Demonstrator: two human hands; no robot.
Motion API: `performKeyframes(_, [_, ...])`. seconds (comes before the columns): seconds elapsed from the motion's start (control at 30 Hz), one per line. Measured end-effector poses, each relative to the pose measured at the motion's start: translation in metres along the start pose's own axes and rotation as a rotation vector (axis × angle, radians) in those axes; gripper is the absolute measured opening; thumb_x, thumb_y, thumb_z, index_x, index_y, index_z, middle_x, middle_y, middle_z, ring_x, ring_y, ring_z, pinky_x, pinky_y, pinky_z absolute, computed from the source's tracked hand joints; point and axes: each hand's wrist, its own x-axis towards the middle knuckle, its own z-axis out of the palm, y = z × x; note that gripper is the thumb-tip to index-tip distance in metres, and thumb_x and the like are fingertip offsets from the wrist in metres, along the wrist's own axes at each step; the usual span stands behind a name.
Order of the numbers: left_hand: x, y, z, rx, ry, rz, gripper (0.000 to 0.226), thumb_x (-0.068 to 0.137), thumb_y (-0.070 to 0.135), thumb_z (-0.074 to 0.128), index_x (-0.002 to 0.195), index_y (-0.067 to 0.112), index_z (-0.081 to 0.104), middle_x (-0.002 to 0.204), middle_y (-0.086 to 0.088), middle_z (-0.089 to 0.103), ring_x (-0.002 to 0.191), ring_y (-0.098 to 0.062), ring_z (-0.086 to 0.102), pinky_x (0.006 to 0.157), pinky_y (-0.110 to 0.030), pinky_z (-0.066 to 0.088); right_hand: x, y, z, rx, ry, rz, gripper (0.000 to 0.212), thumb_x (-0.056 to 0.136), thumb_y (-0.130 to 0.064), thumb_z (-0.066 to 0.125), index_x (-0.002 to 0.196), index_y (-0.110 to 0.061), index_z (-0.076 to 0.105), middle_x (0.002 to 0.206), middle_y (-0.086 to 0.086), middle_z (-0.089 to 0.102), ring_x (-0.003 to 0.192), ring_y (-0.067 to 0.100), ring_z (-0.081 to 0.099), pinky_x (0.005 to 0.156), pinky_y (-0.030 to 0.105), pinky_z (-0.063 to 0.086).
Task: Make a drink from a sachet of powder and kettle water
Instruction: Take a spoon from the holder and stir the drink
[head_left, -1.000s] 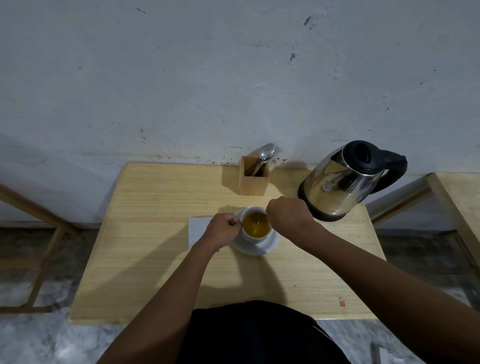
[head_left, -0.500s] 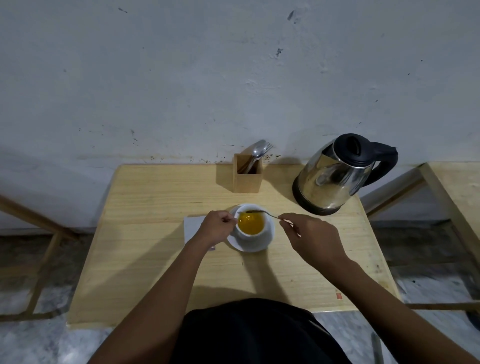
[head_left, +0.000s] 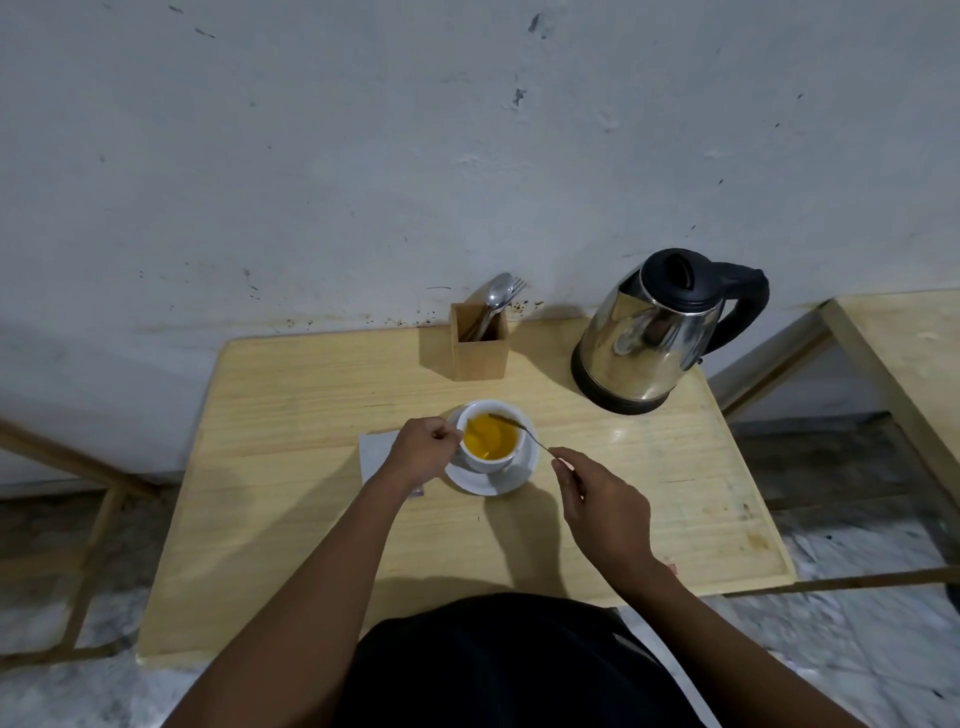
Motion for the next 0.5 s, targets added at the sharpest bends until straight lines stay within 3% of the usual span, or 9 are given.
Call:
performKeyframes(0.27, [-0.0009,0.0019,0.0009,-0.008,0.011,-0.004,0.014,0.092,0.021,0.060,0.083,0.015,0.068,0.075,-0.002,0.063,0.059,-0.013,0.053,0.067,-0.033,0.048,0.0057,-0.0046,-0.0004,0.016,-0.002,-0.008,0.018,0.095,-0.029,0.060,0.110,-0.032,0.069,0.082,-0.010,0.074,0.069,0.013,0.068,0.051,0.010,0.025])
performKeyframes(0.4, [-0.0018,0.0020,-0.0002,-0.010,0.008,0.000,0.014,0.092,0.021,0.060,0.084,0.013,0.069,0.077,-0.004,0.063,0.060,-0.014,0.053,0.068,-0.034,0.047,0.0091,-0.0046,-0.0038,0.001,-0.012,-0.017,0.017,0.095,-0.030,0.060,0.110,-0.034,0.068,0.081,-0.010,0.073,0.071,0.014,0.068,0.049,0.018,0.028])
performKeyframes(0.5, [-0.0019,0.0018,0.0000,-0.012,0.004,-0.001,0.017,0.092,0.021,0.060,0.086,0.009,0.070,0.078,-0.007,0.063,0.060,-0.015,0.052,0.068,-0.034,0.046,0.0093,-0.0057,-0.0086,0.016,-0.033,0.028,0.019,0.096,-0.033,0.056,0.112,-0.034,0.066,0.069,-0.013,0.066,0.069,0.014,0.067,0.050,0.022,0.030])
